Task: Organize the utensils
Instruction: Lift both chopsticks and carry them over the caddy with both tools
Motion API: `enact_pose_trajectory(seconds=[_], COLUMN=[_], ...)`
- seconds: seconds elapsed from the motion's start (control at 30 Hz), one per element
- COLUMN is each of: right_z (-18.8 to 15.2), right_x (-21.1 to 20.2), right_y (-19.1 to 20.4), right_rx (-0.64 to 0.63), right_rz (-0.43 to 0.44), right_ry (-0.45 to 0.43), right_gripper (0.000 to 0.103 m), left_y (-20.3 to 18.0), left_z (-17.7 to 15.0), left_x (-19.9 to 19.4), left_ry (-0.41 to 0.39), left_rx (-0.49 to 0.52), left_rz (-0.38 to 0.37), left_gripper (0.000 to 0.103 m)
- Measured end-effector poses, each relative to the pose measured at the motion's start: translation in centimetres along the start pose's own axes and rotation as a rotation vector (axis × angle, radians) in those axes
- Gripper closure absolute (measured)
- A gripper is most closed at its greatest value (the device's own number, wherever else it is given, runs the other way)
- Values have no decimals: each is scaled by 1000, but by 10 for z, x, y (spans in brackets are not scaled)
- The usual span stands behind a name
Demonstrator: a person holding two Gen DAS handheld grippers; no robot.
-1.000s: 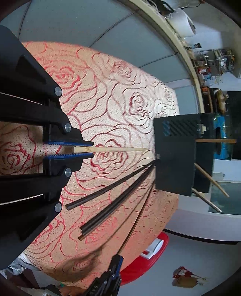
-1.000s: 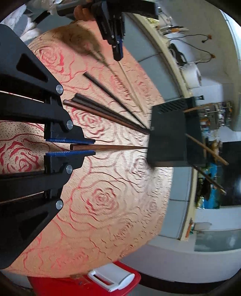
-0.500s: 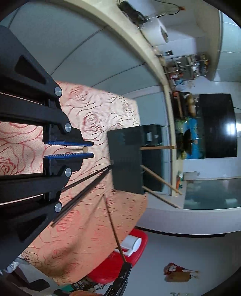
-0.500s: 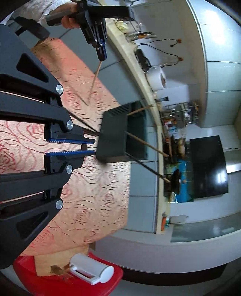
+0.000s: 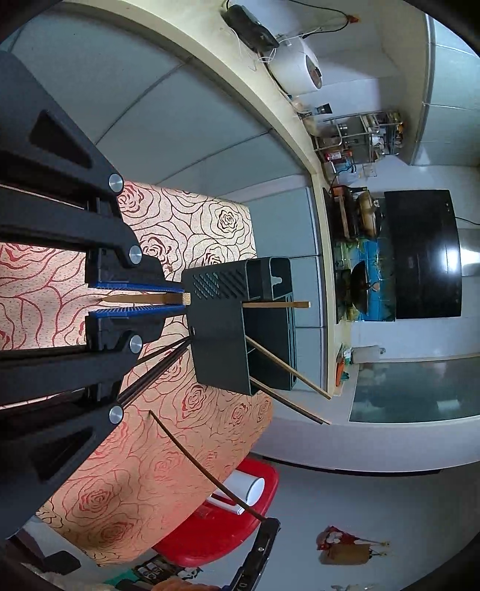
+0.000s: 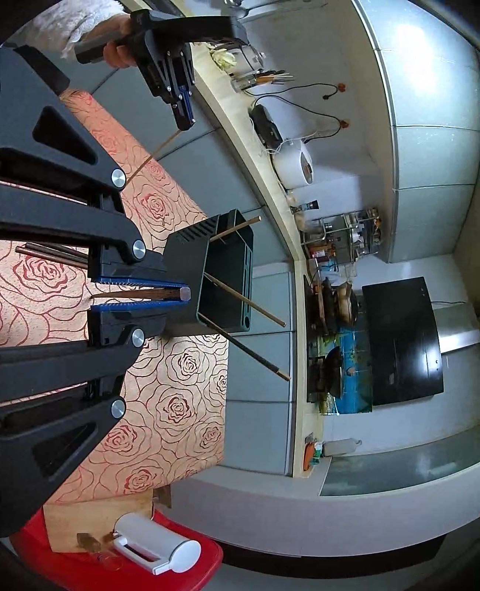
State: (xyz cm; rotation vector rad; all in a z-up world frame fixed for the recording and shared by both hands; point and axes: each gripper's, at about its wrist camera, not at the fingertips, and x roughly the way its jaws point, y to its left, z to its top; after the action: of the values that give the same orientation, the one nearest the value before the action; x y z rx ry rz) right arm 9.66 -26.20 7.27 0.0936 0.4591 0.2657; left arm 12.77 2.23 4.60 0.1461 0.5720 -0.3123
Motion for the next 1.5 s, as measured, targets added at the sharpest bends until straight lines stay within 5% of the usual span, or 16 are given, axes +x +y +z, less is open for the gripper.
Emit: enact_pose_trajectory(seconds=[0.87, 1.5], right_z=[34, 118], right_x=[6, 11], right_y=[8, 0], right_rx=[-19, 19], right_rz=[6, -8], right_ry=[2, -149], right_gripper=[96, 96], left_y=[-8, -42], left_z=[30, 139], left_x=[3, 5], left_ry=[-22, -164], left_rx=[30, 87], left_rz=[-2, -17], left_gripper=[96, 96])
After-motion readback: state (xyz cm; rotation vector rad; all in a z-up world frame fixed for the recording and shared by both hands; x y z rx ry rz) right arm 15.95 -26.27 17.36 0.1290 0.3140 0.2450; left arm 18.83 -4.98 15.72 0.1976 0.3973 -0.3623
